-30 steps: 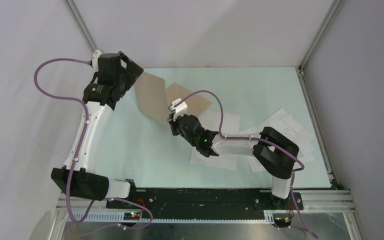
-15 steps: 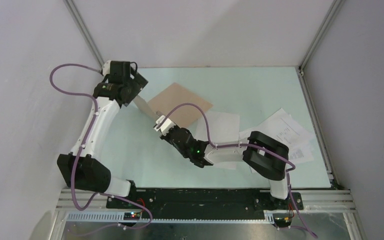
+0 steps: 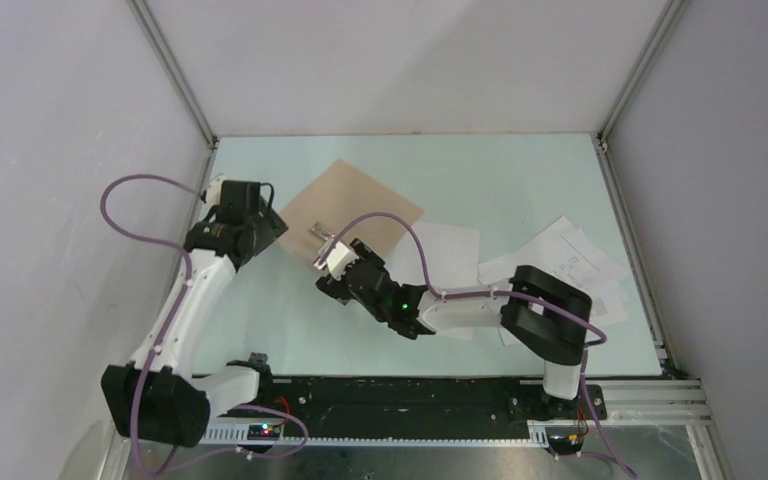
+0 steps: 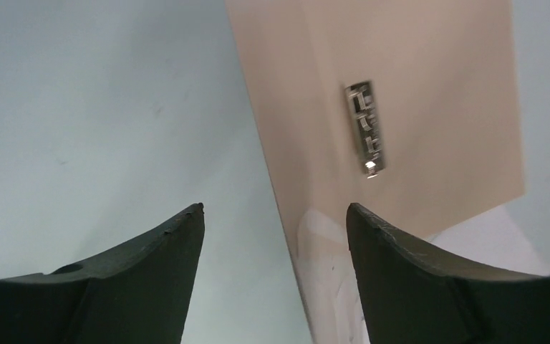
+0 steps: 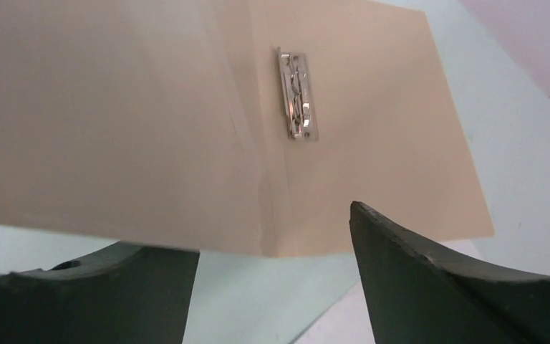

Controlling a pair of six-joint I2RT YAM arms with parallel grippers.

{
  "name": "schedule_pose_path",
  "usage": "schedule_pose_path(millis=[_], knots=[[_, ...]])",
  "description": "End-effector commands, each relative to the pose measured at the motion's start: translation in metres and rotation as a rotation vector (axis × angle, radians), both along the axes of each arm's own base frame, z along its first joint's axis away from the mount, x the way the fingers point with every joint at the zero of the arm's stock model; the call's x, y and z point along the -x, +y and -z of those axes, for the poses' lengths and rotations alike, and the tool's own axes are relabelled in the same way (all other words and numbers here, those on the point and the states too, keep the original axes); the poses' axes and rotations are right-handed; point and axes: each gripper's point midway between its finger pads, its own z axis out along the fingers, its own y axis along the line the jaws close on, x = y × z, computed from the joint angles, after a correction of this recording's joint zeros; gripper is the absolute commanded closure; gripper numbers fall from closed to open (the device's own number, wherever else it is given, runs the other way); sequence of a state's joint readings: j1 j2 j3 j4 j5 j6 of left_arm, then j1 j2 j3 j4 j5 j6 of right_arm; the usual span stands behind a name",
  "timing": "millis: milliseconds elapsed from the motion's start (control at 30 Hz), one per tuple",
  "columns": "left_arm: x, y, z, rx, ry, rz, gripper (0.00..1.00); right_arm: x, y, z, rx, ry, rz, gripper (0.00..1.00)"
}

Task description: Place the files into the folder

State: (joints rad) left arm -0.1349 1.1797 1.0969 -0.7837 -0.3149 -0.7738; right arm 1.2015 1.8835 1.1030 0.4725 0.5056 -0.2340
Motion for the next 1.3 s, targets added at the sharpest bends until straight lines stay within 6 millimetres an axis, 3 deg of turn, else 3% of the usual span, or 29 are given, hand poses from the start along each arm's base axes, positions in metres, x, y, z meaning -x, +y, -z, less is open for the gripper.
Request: schedule_pose_path(millis=[0,167,267,367,500,567,633,733,800,900,1000,1033,1067,1100,1133,1167,1200,1233,1267], knots=[[0.029,0.019,-0.001,-0.105,-0.02,0.023,0.2,0.025,-0.007,-0.035,-0.121,0.101,-0.051,0.19],[0.061,0.038,0.021,-0.109,0.03,-0.06,0.11,0.06,-0.023,-0.05,-0.18,0.213,-0.156,0.14],[0.075,0.045,0.011,-0.107,-0.022,-0.113,0.05,0.08,-0.031,-0.069,-0.239,0.268,-0.223,0.12],[0.087,0.051,0.002,-0.105,-0.053,-0.167,0.01,0.088,-0.036,-0.078,-0.261,0.302,-0.256,0.1],[0.095,0.052,-0.034,-0.073,-0.158,-0.198,0.0,0.07,-0.041,-0.081,-0.337,0.383,-0.233,0.08],[0.095,0.051,-0.054,-0.059,-0.209,-0.194,0.0,0.048,-0.042,-0.065,-0.336,0.459,-0.171,0.08],[0.092,0.047,-0.074,-0.038,-0.249,-0.181,0.0,0.023,-0.037,-0.061,-0.336,0.506,-0.11,0.09],[0.086,0.038,-0.103,0.014,-0.311,-0.159,0.02,0.009,-0.027,-0.04,-0.305,0.598,-0.078,0.12],[0.078,0.032,-0.106,0.051,-0.308,-0.152,0.04,0.004,-0.018,-0.027,-0.288,0.642,-0.054,0.16],[0.049,0.018,-0.087,0.109,-0.233,-0.142,0.08,0.0,-0.012,-0.003,-0.258,0.714,0.014,0.26],[0.006,0.011,-0.055,0.132,-0.16,-0.153,0.11,-0.003,-0.018,0.017,-0.258,0.765,0.115,0.38],[-0.008,0.007,-0.055,0.144,-0.173,-0.147,0.14,-0.005,-0.024,0.023,-0.242,0.765,0.157,0.4],[-0.023,0.005,-0.037,0.139,-0.117,-0.149,0.15,-0.008,-0.028,0.028,-0.24,0.767,0.197,0.44],[-0.038,0.003,-0.041,0.145,-0.135,-0.143,0.19,-0.007,-0.032,0.033,-0.226,0.779,0.221,0.46],[-0.052,0.002,-0.021,0.136,-0.08,-0.145,0.2,-0.008,-0.034,0.037,-0.22,0.78,0.238,0.5],[-0.067,-0.001,-0.025,0.141,-0.092,-0.138,0.24,-0.006,-0.037,0.04,-0.213,0.79,0.252,0.52],[-0.079,-0.004,-0.001,0.14,-0.025,-0.133,0.25,-0.004,-0.036,0.042,-0.207,0.792,0.253,0.54],[-0.091,-0.007,0.0,0.143,-0.025,-0.127,0.28,-0.002,-0.037,0.044,-0.199,0.795,0.254,0.55],[-0.1,-0.011,0.021,0.141,0.027,-0.119,0.3,0.0,-0.036,0.043,-0.193,0.789,0.256,0.56]])
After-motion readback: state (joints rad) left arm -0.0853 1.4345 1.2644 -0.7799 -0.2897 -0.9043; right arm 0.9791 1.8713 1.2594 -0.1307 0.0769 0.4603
